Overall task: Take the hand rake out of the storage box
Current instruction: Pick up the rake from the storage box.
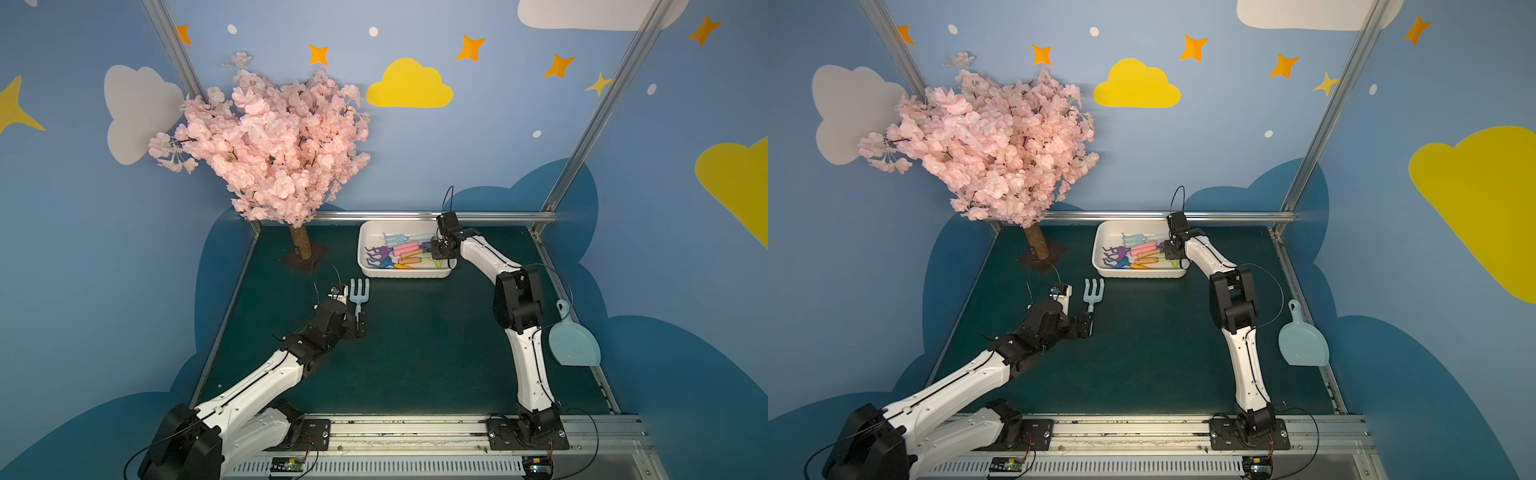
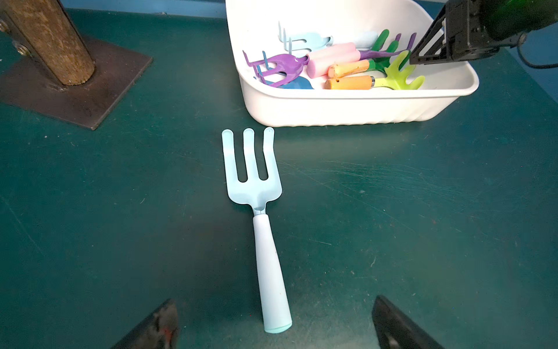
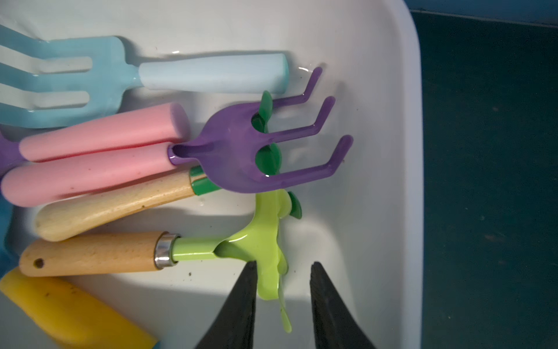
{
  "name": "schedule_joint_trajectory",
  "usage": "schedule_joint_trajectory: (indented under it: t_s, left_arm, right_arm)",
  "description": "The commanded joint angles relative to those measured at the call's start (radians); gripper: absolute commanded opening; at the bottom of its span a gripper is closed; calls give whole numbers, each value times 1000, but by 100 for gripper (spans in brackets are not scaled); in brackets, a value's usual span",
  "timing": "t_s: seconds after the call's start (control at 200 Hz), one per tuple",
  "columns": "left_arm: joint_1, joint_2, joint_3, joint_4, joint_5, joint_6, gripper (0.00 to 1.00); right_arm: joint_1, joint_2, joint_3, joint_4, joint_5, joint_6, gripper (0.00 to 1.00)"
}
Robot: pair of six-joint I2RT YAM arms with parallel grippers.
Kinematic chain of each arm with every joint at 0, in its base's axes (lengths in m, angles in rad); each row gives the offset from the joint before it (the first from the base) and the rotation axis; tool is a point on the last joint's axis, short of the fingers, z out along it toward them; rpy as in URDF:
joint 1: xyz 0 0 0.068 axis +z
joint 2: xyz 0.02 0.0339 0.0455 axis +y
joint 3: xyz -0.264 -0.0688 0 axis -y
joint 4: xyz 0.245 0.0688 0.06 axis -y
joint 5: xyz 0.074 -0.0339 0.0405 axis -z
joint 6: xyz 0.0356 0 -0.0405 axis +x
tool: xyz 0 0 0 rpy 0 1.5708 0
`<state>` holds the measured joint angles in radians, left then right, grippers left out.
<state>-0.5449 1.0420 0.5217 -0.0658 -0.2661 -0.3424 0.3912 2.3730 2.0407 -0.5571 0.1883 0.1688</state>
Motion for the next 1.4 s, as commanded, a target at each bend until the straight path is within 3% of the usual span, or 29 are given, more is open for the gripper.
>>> schedule_joint_trajectory:
  t_s: [0.0,0.215,0.36,0.536,0.626,0.811,1.397]
  left_arm:
    - [5,17,15,12,12,13,100]
    - [5,53,30,11,20,16,100]
    - [5,71,32,15,37,17,100]
    - [5,82,32,20,44,20,100]
    - [5,84,32,21,44,20,100]
    - [5,88,28,27,42,22,100]
    - [4,86,11,38,12,14,100]
  right_arm:
    - [8,20,43,40,46,22,33]
    - [11,24,46,120,125,65,27]
    - [10,85,143,78,154,89,27]
    - [10,148,226,37,186,153,30]
    - [14,173,256,24,218,160,38]
    - [16,196,278,12,291,170,38]
    - [-5,263,360,20,160,201,29]
